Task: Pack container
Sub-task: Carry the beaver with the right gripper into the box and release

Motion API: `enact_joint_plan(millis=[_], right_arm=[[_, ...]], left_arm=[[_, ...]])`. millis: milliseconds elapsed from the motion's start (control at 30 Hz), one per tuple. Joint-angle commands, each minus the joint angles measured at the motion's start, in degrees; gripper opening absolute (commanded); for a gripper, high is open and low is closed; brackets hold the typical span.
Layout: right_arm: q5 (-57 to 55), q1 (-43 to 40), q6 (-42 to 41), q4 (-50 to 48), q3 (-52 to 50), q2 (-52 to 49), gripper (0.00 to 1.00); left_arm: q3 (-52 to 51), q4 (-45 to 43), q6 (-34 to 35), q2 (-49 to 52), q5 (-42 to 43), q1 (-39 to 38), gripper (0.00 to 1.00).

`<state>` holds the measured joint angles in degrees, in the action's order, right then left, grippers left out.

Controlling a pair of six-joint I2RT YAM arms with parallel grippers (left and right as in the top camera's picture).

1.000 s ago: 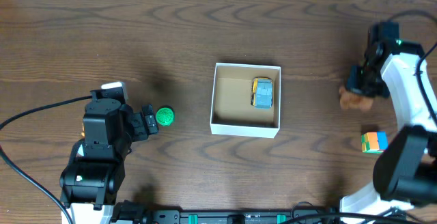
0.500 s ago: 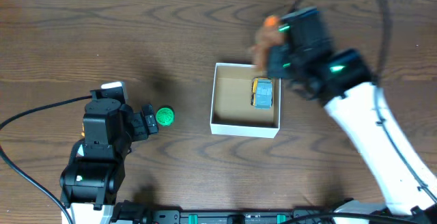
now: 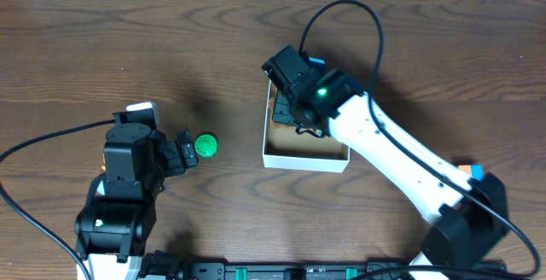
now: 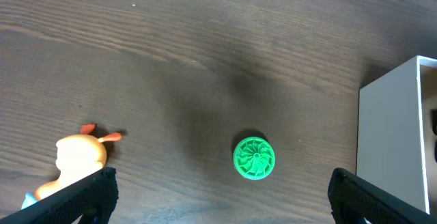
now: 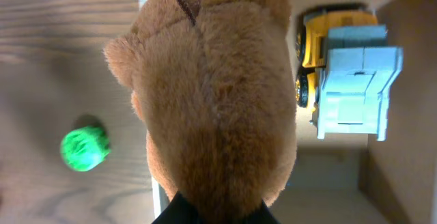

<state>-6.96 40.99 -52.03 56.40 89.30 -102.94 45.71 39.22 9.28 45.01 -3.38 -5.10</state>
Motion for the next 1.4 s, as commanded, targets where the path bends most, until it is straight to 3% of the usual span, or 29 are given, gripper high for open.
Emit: enact_joint_plan(millis=[0,267,333,433,567,1167,1300,1367], right_arm=[[-1.62,-0.02,-3.69,0.11,-0.28,-2.84,0.01],[-1.62,-1.40,-3.67,-1.73,-0.28,-6.16,0.03],[-1.64,-1.81,-3.67,-1.99,-0.28,-6.16,0.15],[-1.86,-2.10,-3.67,-2.27,-0.28,-6.16,0.41],[-2.27,-2.08,-3.67,-2.27,-0.28,-6.16,0.57],[-2.84,-2.03,-2.05,-1.99,-0.28,-6.16,0.58],[-9.44,-2.89,3.02,-1.77,0.26,-5.18,0.63],[-12.33,-4.24,7.34,-0.37,1.49,-3.19,0.73]], left_arm=[[0.92,0.00,0.92,0.07,-0.04,-0.17,0.98],[0.92,0.09,0.92,0.07,-0.04,-0.17,0.98],[0.92,0.37,0.92,0.09,-0.04,-0.17,0.98],[0.92,0.63,0.92,0.11,-0.04,-0.17,0.98],[0.92,0.61,0.92,0.11,-0.04,-0.17,0.98],[0.92,0.61,0.92,0.11,-0.04,-0.17,0.98],[0.92,0.61,0.92,0.11,-0.04,-0.17,0.98],[0.92,0.63,0.92,0.11,-0.04,-0.17,0.98]])
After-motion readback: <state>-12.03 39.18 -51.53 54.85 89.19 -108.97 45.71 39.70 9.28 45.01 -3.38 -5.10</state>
